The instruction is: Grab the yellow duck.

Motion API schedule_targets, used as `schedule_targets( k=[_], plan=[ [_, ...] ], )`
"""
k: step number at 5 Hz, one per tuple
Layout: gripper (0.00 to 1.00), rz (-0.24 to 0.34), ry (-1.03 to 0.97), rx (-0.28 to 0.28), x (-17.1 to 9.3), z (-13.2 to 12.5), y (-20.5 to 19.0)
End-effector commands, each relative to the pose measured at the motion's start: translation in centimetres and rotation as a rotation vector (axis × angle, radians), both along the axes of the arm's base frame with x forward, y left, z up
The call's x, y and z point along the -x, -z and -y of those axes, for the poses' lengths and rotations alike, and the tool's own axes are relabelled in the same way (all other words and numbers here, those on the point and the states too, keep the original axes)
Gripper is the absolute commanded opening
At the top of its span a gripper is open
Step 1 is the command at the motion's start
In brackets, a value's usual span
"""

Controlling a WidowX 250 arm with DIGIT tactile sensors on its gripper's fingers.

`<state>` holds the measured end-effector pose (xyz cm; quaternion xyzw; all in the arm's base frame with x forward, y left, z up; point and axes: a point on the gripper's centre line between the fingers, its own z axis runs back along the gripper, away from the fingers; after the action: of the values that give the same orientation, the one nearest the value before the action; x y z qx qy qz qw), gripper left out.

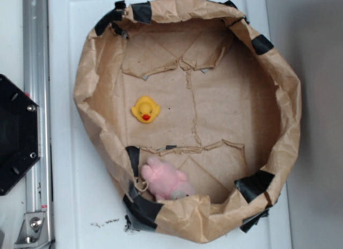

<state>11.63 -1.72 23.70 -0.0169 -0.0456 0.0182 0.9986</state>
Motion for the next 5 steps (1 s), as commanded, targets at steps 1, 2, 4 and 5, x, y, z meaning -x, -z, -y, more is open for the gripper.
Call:
schedule_targets(
  k=[1,2,4,5],
  plan=[
    [1.0,0.0,0.0,0.0,0.0,0.0,0.0],
    [1.0,0.015,-0.146,-0.165,-4.6,-2.3,-0.5],
    [1.0,0.01,-0.087,-0.101,-10.0,-5.4,4.1],
    [1.0,0.034,-0.012,-0.018,-9.6,-5.5,9.1]
  ],
)
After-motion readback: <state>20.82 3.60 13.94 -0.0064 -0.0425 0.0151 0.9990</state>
